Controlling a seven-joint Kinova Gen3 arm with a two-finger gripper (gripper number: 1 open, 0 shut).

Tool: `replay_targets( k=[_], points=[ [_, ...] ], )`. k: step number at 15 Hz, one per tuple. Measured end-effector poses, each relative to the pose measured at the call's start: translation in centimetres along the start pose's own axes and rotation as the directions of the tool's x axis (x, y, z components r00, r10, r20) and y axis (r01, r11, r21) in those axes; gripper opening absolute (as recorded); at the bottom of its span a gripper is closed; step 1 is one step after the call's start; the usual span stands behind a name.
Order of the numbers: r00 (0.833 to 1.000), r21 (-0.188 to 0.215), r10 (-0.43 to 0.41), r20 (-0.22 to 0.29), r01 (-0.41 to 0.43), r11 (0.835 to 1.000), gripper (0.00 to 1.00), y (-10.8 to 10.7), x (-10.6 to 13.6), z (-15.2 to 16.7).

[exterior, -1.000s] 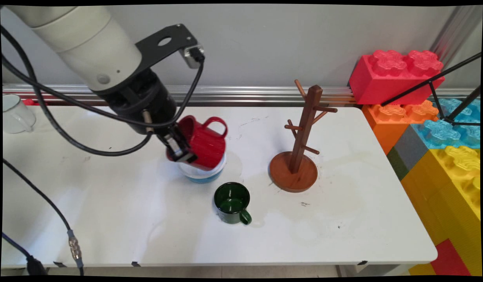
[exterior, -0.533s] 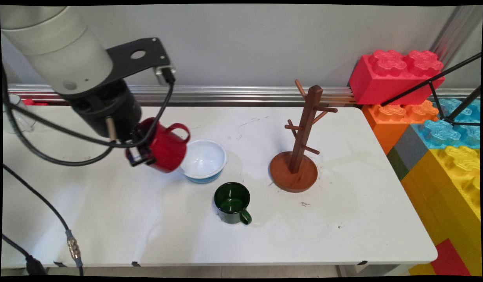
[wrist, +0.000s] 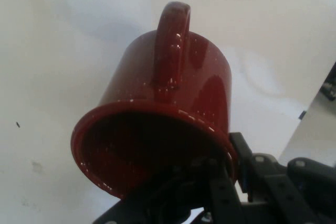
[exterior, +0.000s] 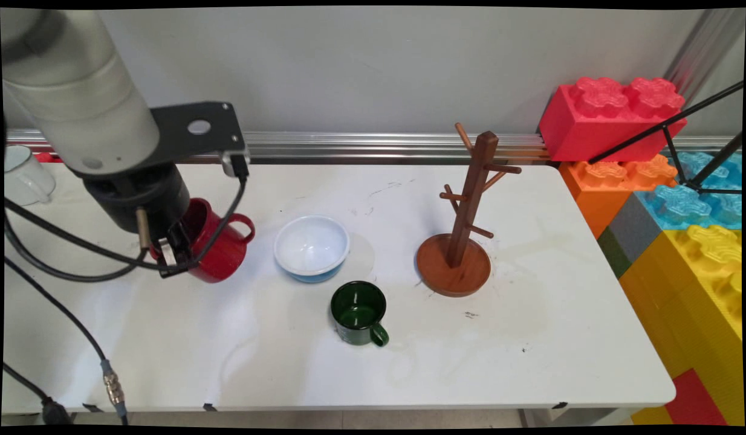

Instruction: Place the picked object on the table

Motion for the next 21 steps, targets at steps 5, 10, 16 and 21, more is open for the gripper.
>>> replay_targets(
  k=[5, 10, 16, 21],
  points=[
    [0.997, -0.005, 0.061, 0.042, -0.061, 0.998, 0.00, 1.4, 2.2, 2.6],
    [0.992, -0.026, 0.097, 0.078, -0.095, 0.995, 0.00, 3.0, 4.3, 5.4],
    [0.987, -0.048, 0.108, 0.120, -0.103, 0.993, 0.00, 4.6, 6.1, 8.4],
    [0.986, -0.052, 0.101, 0.132, -0.095, 0.994, 0.00, 5.1, 7.4, 10.2]
  ],
)
